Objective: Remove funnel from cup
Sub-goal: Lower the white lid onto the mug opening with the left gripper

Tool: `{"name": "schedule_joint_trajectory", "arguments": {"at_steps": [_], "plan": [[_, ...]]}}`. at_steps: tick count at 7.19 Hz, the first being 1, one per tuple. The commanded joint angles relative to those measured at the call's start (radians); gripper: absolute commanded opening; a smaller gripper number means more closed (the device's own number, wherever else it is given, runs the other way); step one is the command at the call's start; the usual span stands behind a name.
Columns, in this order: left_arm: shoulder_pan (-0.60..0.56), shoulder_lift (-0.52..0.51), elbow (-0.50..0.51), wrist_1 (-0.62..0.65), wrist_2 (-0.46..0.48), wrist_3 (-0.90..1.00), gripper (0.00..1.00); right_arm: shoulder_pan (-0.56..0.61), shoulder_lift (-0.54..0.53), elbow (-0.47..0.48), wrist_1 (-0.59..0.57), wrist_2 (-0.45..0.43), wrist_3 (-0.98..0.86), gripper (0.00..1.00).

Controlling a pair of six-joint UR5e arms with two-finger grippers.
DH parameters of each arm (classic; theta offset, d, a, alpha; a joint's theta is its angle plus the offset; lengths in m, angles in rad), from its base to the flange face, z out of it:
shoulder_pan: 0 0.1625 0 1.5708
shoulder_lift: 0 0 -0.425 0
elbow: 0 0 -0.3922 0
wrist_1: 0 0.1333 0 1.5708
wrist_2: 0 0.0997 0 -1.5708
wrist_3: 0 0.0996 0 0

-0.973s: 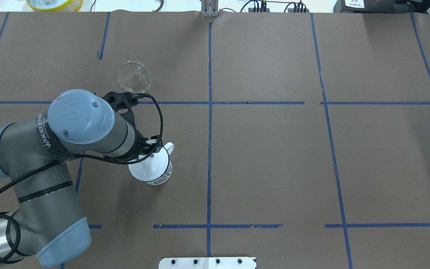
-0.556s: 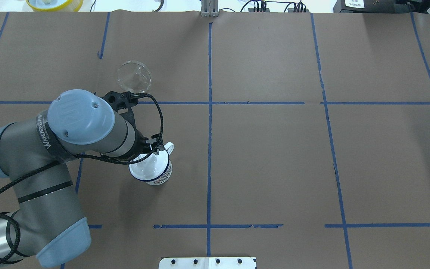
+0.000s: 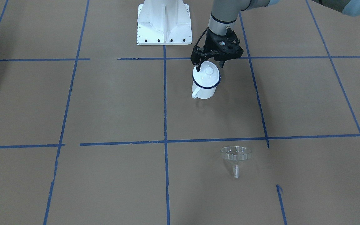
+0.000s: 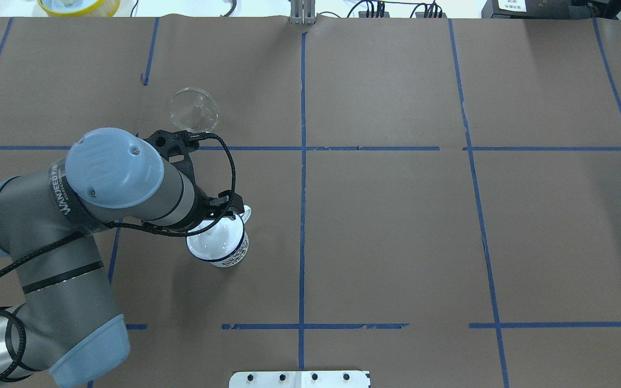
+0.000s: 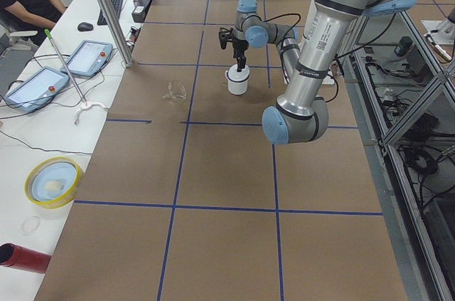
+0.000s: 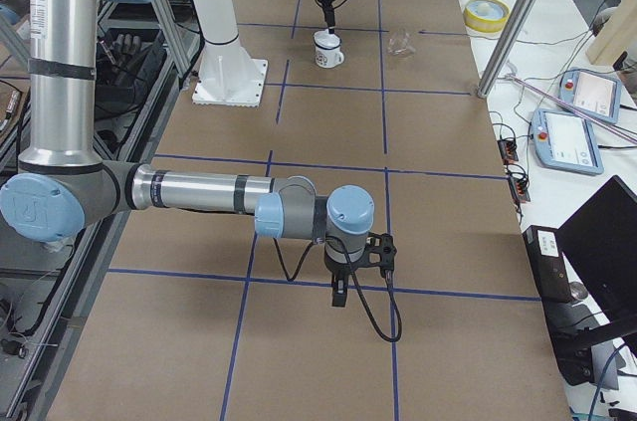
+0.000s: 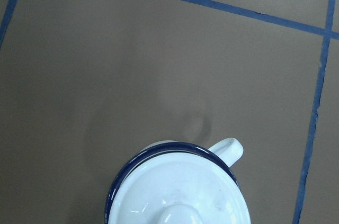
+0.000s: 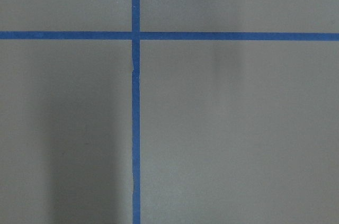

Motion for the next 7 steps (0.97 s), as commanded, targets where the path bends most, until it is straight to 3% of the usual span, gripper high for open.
{"name": "schedule_joint_trajectory", "arguments": {"at_steps": [1, 7], "plan": [[0.003, -0.004, 0.001, -0.001, -0.003, -0.009, 1.0, 0.0, 0.0, 0.0, 0.0, 0.0, 0.0, 1.0], [0.081, -0.032, 0.025, -0.009, -0.015, -0.032, 1.0, 0.0, 0.0, 0.0, 0.0, 0.0, 0.0, 1.0]]}}
